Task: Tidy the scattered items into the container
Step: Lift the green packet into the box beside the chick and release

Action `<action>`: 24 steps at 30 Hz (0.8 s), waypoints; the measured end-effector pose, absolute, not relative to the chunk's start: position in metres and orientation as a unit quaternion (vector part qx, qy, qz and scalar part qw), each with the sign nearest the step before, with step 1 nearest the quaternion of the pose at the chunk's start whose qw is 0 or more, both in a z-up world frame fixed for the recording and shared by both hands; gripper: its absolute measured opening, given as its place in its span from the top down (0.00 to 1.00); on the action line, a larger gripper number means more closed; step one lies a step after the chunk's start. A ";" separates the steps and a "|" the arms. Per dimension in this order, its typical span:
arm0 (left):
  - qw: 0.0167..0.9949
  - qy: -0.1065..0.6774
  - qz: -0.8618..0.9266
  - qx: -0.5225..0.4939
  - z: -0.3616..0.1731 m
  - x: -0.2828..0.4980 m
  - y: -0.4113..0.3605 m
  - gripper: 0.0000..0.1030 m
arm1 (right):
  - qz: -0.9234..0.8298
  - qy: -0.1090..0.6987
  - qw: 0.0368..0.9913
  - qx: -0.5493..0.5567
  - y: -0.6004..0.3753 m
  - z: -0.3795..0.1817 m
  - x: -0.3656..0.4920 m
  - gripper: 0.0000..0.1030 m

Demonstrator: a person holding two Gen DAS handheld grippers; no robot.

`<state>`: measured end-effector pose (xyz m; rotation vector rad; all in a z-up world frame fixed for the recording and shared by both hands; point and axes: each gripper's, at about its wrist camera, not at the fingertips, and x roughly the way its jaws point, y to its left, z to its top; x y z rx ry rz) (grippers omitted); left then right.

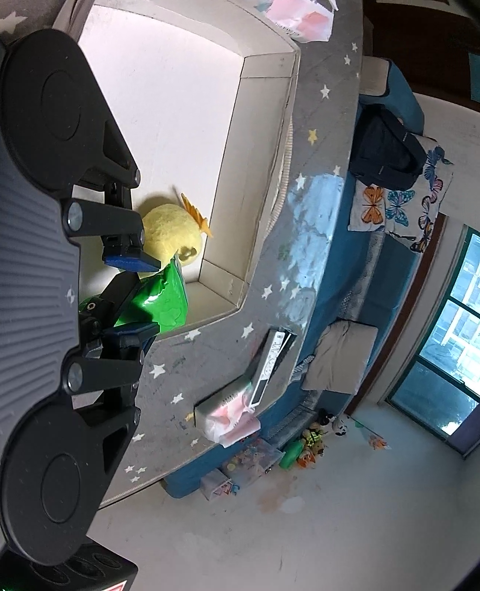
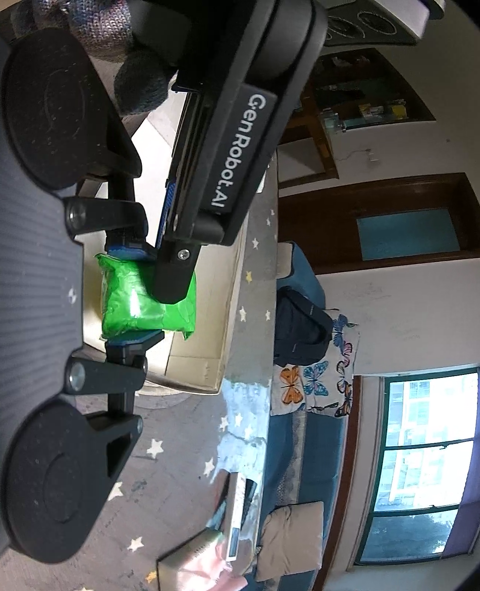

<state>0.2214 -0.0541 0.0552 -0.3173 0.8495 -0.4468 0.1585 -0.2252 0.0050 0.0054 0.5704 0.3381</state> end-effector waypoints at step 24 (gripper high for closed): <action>0.869 0.424 -0.207 -0.148 0.042 0.231 -0.055 0.70 | 0.154 0.294 0.943 -0.021 -0.217 -0.005 0.166 0.62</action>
